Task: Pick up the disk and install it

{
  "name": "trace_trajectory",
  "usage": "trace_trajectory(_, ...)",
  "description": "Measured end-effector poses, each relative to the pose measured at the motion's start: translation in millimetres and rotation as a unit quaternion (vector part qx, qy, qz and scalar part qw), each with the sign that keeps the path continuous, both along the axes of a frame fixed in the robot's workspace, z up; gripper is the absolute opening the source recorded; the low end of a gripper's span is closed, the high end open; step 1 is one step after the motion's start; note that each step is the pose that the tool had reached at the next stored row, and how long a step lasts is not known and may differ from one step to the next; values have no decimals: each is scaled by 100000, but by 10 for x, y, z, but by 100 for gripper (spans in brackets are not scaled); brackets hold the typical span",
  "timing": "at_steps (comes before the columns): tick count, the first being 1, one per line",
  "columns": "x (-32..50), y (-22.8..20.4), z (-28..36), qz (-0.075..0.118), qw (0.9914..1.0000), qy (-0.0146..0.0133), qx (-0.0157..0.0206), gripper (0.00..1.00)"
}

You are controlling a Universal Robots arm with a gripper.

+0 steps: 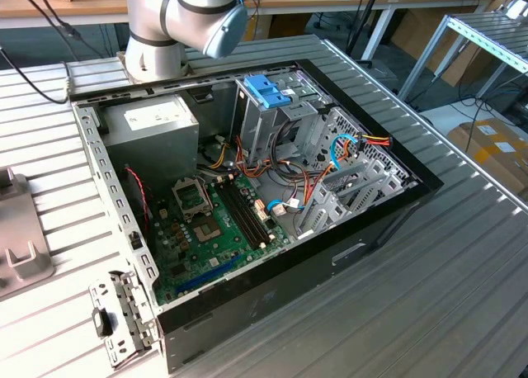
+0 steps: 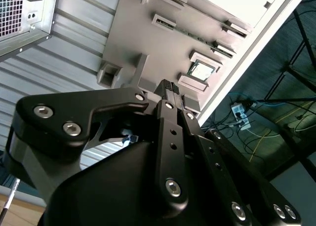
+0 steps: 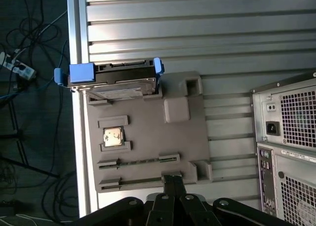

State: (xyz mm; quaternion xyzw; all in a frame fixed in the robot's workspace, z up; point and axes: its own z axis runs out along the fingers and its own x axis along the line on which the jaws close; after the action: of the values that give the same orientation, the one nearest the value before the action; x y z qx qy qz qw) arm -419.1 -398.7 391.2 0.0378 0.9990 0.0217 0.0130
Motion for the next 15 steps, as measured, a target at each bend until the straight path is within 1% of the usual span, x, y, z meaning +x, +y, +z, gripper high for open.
trace_trajectory(15, -137, 0, -3, -1, 100000, -4, 5, 11)
